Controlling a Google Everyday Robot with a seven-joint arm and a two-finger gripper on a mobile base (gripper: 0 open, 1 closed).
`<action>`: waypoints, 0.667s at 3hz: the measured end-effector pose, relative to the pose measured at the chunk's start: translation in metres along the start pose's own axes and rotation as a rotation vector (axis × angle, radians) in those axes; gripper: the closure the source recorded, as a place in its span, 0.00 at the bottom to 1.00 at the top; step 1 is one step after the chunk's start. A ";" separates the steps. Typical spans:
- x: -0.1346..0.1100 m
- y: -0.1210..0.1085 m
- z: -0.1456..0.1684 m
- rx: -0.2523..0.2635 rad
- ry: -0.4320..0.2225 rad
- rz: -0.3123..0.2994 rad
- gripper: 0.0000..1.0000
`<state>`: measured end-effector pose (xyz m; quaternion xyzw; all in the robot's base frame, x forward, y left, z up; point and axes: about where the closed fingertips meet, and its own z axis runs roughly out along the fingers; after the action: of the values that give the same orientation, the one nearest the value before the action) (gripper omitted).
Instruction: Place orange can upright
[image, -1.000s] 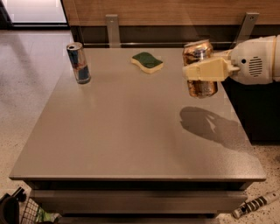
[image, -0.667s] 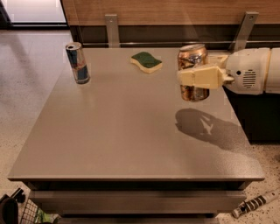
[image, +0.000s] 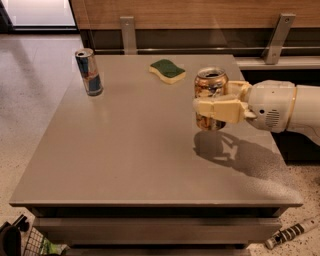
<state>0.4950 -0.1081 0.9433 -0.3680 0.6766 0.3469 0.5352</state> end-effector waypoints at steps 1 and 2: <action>0.019 0.010 0.008 -0.030 -0.049 -0.008 1.00; 0.040 0.020 0.018 -0.057 -0.097 -0.032 1.00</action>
Offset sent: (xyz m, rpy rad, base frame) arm -0.0203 0.0242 -0.0591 0.1078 -0.0940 0.0692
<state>0.4797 -0.0875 0.9026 -0.3765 0.6337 0.3749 0.5622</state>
